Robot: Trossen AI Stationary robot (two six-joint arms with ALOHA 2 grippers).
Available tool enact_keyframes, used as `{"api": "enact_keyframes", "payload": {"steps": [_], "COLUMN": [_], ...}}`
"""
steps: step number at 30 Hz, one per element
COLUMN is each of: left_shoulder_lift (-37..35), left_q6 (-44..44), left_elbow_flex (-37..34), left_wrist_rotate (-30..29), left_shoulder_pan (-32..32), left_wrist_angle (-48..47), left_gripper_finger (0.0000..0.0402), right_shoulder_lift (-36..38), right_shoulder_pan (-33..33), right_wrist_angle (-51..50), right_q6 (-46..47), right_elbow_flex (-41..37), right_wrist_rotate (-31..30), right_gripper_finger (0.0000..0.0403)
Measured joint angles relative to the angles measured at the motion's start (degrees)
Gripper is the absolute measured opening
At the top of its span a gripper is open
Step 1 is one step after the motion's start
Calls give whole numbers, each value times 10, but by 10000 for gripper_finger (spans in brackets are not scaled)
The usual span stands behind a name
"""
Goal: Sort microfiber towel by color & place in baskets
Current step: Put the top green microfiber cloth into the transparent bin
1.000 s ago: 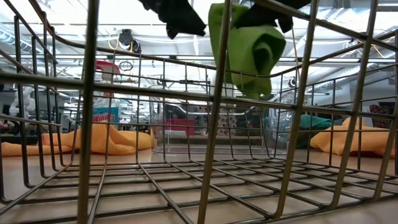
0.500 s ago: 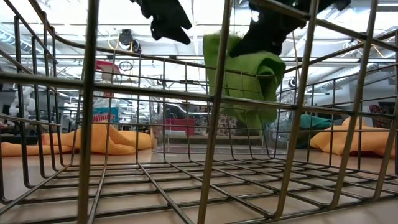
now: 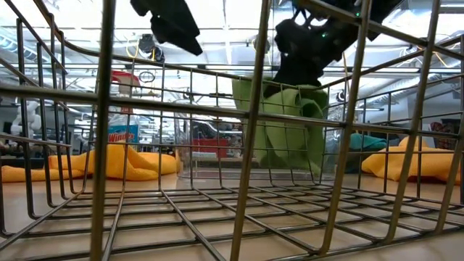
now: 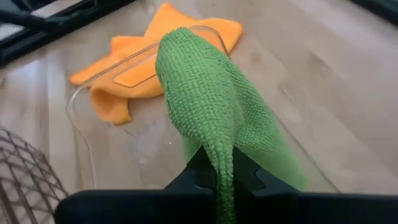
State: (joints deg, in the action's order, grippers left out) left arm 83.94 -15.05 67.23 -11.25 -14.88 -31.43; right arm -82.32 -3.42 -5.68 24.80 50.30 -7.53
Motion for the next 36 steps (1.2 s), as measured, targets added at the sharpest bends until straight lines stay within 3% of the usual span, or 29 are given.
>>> {"api": "enact_keyframes", "payload": {"steps": [4,11,26,36], "left_shoulder_lift": [0,0,0,1], "left_q6": [-12,-5,8,8], "left_elbow_flex": [-10,-10,-10,-10], "left_wrist_rotate": [-13,-32,-41,-41], "left_shoulder_pan": [-12,-17,-17,-17], "left_wrist_angle": [4,31,41,41], "left_gripper_finger": [240,240,240,240], "right_shoulder_lift": [-22,-39,-83,-94], "right_shoulder_pan": [4,16,17,17], "right_wrist_angle": [2,4,15,59], "right_q6": [48,113,149,135], "right_elbow_flex": [0,0,0,0], "right_wrist_rotate": [-3,-58,-77,-74], "right_gripper_finger": [1,1,3,82]}}
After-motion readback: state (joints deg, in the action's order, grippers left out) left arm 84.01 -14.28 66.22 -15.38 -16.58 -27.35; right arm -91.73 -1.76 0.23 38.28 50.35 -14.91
